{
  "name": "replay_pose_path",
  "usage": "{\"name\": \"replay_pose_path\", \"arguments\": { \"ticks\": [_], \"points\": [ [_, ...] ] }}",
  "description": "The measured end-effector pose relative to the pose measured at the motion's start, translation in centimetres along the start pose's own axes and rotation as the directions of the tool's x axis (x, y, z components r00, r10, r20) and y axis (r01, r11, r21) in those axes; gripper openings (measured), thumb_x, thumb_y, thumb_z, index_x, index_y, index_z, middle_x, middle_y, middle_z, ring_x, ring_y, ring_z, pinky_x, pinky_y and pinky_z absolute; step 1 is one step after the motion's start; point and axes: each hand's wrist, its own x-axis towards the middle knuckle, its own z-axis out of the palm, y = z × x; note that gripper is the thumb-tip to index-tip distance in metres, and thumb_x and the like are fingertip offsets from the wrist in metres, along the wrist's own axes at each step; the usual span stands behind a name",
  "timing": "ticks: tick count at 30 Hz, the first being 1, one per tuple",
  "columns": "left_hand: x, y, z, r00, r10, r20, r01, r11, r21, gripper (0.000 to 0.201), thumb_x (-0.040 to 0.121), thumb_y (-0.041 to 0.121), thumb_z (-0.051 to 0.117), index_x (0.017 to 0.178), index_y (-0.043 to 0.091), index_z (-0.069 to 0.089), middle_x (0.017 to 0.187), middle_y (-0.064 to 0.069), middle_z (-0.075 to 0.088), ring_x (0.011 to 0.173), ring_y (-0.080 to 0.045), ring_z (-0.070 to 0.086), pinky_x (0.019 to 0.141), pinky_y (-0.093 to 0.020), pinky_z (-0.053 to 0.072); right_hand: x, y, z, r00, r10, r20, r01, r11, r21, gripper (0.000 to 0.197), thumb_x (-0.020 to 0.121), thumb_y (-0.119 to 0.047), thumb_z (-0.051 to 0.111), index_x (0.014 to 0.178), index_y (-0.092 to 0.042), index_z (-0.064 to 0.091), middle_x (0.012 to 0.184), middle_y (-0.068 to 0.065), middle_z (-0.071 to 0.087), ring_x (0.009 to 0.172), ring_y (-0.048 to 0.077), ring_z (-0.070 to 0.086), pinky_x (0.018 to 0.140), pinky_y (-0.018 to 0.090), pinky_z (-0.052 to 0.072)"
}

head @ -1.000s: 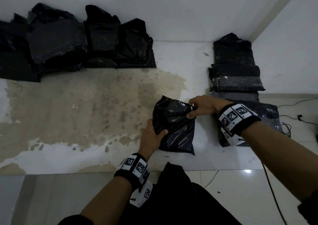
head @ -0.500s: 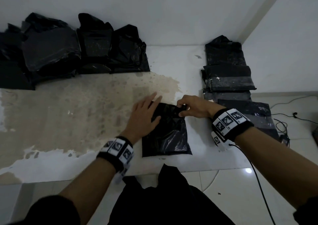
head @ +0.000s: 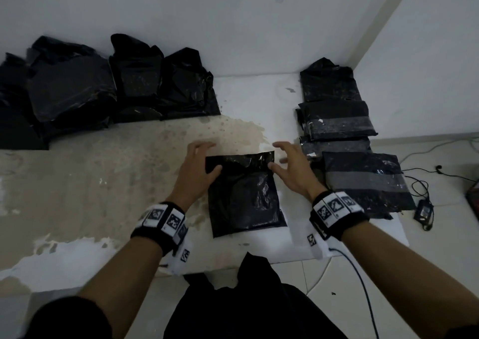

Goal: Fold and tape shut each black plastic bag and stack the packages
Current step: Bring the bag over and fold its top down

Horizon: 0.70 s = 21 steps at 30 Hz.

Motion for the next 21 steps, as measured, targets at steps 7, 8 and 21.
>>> {"name": "replay_pose_path", "arguments": {
  "ticks": [7,8,21],
  "points": [
    [-5.7,-0.7,3.7,0.857,-0.482,0.182,0.515,0.794,-0.323,0.075,0.084,0.047,0.077,0.138,0.012,0.038,0.127,-0.007,0.063,0.111,-0.025,0.063,0.089,-0.038,0.054,-3.8,3.5,4.4,0.894,0.397,0.209,-0.446,0.836,0.319,0.02,0.094,-0.018,0.07,0.093,0.001,0.064,0.089,0.013,0.07,0.081,0.029,0.067,0.079,0.053,0.061],
    [-5.7,-0.7,3.8,0.847,-0.501,0.178,0.53,0.769,-0.357,0.074,0.083,0.047,0.078,0.137,0.013,0.04,0.127,-0.005,0.063,0.11,-0.024,0.063,0.092,-0.039,0.054,-4.0,3.2,4.5,0.898,0.386,0.213,-0.441,0.801,0.405,0.018,0.095,-0.012,0.069,0.086,0.001,0.061,0.083,0.014,0.066,0.076,0.027,0.064,0.072,0.046,0.062],
    [-4.0,-0.5,3.8,0.813,-0.496,0.306,0.552,0.488,-0.676,0.092,0.061,0.054,0.09,0.139,0.024,0.052,0.13,0.004,0.064,0.115,-0.018,0.064,0.101,-0.042,0.053,-3.8,1.2,3.8,0.952,0.229,0.202,-0.305,0.765,0.568,0.028,0.094,-0.004,0.068,0.078,-0.011,0.047,0.061,-0.007,0.052,0.058,0.009,0.049,0.055,0.02,0.043]
  ]
}}
